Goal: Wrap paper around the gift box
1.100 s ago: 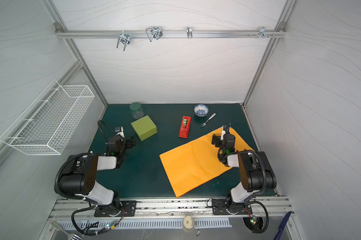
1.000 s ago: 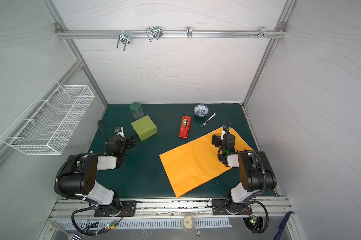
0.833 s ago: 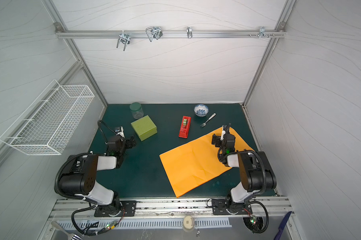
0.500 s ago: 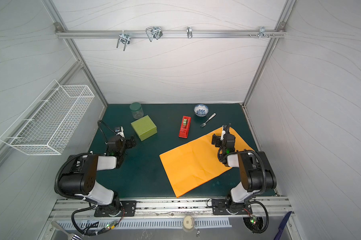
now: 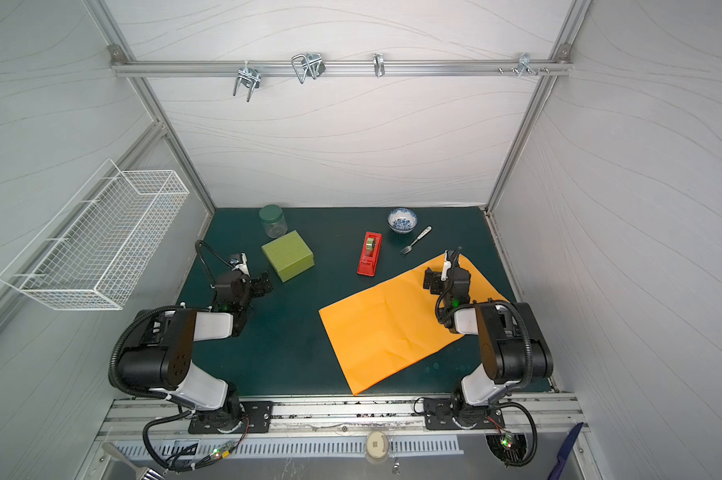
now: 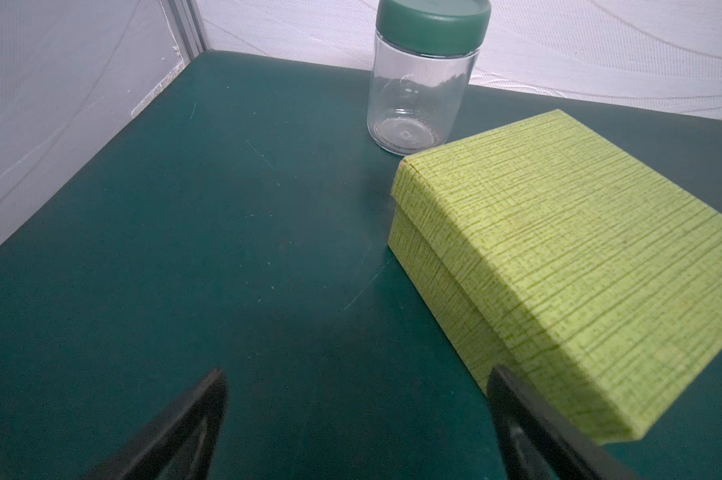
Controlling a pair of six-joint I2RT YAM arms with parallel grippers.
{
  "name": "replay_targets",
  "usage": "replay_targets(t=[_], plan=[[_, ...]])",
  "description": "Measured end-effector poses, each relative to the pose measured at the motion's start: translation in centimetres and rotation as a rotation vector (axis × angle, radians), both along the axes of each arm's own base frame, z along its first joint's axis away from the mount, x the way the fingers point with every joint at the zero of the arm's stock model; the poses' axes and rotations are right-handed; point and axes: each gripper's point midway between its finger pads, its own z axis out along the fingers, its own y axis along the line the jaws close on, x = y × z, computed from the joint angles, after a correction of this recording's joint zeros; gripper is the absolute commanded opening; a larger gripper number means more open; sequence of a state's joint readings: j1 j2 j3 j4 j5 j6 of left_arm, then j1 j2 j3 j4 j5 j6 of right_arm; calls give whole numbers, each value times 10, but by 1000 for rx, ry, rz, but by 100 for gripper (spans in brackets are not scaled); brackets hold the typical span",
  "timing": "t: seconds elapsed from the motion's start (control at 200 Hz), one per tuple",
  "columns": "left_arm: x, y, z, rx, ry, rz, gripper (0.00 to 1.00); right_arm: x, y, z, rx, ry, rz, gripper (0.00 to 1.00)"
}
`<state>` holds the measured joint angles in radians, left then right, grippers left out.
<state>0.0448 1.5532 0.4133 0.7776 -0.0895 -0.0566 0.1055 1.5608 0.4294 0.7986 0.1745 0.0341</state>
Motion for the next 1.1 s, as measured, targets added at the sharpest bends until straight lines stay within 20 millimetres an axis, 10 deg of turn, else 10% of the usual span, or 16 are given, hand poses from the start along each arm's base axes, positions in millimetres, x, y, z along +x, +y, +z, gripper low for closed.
replay_targets(t=[0.52,0.755,0.905,1.101], plan=[[-8,2,22,2,-22,15,95,-5,3,2,-49,19,-31,99],[-17,1,104,-206,-132,102,87,-13,15,85,53,-47,-69,99],[-29,-41,110,-441,-102,21,85,-35,66,108,180,10,50,99],[-76,-160,81,-586,165,-245,86,-85,141,72,264,307,318,91]])
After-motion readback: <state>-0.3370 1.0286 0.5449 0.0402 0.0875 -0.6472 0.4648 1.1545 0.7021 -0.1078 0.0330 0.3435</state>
